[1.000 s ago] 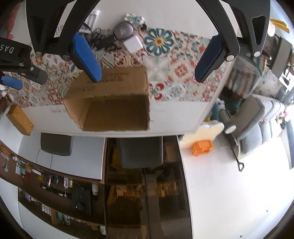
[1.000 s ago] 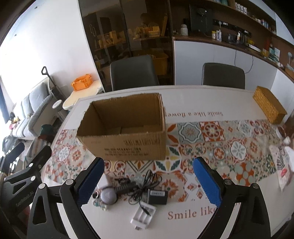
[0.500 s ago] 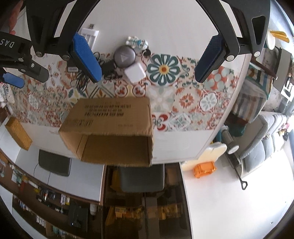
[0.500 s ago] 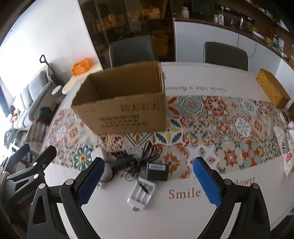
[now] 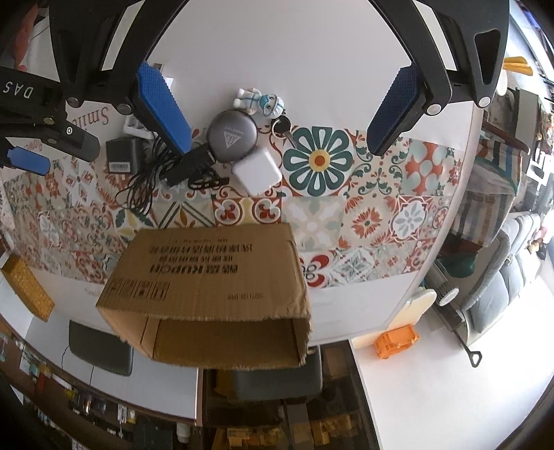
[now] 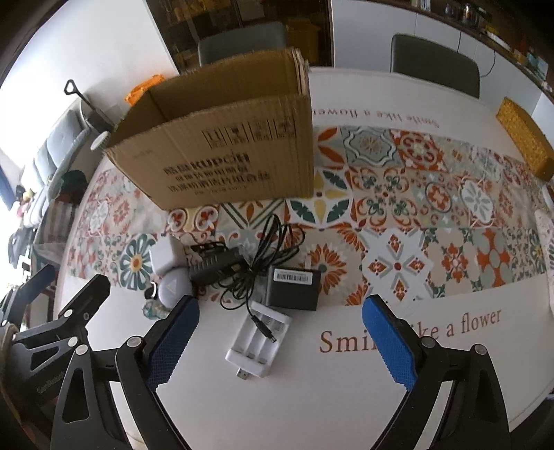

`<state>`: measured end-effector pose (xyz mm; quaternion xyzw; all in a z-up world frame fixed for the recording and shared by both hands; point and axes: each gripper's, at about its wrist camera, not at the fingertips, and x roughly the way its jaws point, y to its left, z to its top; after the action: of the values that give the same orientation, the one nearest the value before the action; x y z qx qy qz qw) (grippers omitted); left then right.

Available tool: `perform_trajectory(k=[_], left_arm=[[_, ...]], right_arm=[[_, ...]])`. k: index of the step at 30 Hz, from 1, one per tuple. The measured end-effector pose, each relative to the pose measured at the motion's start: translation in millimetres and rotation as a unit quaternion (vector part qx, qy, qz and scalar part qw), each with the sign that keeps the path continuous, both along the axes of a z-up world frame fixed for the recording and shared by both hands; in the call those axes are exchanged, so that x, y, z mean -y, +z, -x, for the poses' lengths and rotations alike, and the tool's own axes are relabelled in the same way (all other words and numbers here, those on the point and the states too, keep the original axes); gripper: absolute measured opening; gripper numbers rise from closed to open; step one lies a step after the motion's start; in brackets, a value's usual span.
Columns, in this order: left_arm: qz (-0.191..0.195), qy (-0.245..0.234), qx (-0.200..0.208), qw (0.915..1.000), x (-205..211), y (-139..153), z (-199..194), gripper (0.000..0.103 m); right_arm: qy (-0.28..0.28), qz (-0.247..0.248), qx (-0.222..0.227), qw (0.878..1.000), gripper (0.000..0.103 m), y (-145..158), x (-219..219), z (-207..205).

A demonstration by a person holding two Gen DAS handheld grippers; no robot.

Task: Organize rigid objects
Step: 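Withdraw both tools from the box back toward the remaining items, then grasp the black adapter with the right tool while the left tool grasps the grey Sika puck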

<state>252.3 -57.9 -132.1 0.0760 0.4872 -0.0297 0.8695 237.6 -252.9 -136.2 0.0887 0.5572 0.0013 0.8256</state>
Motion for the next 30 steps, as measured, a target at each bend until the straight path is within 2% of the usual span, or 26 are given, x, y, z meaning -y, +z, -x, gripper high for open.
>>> perform_trajectory(k=[15,30], left_arm=[[-0.026,-0.007,-0.049,0.9984,14.0,-50.0,-22.0,0.103],[-0.023,0.003,-0.063,0.9977,12.4,-66.1,-34.2,0.103]], right_arm=[[0.000,-0.012,-0.067,0.998,0.082,-61.7,9.8,-24.5],[-0.010,-0.021,-0.099,0.995,0.073,-97.5,17.2,-42.2]])
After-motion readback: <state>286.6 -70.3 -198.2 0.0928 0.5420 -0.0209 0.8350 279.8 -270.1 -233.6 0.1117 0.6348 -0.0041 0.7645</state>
